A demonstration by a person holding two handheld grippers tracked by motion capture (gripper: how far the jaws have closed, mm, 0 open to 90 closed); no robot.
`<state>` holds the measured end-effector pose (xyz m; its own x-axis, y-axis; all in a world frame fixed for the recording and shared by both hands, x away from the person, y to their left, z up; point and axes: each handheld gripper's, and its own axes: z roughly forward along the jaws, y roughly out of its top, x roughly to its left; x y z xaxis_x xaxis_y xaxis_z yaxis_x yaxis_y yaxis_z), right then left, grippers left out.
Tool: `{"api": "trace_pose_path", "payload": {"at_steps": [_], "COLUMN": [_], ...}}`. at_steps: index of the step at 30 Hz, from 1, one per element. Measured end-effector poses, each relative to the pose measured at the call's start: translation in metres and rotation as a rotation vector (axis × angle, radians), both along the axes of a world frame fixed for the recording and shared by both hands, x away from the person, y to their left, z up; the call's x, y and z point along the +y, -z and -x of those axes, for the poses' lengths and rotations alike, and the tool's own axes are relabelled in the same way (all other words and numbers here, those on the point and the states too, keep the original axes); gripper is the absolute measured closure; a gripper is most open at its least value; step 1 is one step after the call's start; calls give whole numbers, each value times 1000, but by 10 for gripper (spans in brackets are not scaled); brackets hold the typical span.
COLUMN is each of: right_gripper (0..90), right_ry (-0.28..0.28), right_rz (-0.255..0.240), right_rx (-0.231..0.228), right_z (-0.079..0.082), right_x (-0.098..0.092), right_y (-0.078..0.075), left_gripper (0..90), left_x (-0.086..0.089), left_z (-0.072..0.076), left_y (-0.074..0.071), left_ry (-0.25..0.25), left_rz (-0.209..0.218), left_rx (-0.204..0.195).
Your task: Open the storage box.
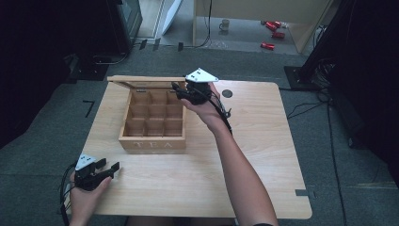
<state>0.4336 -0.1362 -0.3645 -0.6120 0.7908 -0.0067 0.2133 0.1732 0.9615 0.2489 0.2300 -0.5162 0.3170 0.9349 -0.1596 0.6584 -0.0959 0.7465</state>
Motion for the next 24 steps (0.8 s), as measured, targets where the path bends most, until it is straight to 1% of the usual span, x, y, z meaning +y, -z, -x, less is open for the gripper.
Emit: {"api": "trace_pose_path", "payload": {"at_steps": [5, 9, 10, 11, 14, 15, 16, 17, 20, 23, 24], "right_gripper": [485, 485, 485, 486, 485, 481, 481, 477, 468, 462, 462], "right_ry": [-8, -12, -12, -14, -21, -25, -25, -53, -89, -104, -104], "right_rz": [6, 11, 11, 12, 5, -8, -8, -60, -116, -169, -169], "right_rx": [26, 50, 50, 67, 86, 96, 96, 98, 119, 134, 134], "right_z": [-16, -31, -31, -40, -49, -52, -52, -58, -65, -71, -71], "right_x": [0, 0, 0, 0, -1, -2, -2, -6, -11, -13, -13], "right_y": [1, 8, 8, 15, 23, 25, 25, 29, 33, 37, 37], "left_gripper": [387, 387, 387, 387, 387, 387, 387, 387, 388, 388, 388], "left_x": [-1, -1, -1, -1, -1, -1, -1, -1, -2, -2, -3], "left_z": [0, -1, -1, -1, -1, -1, -1, -1, -2, -2, -2], "left_y": [0, 0, 0, 0, 0, 0, 0, 0, 0, 0, 0], "left_ry": [0, -1, -1, -2, -1, -2, -2, -2, -2, -3, -3], "left_rz": [-3, -6, -6, -7, -5, -3, -3, -2, -7, -12, -14], "left_rx": [-1, -2, -2, -1, 0, -1, -1, 1, 0, -1, -1]}}
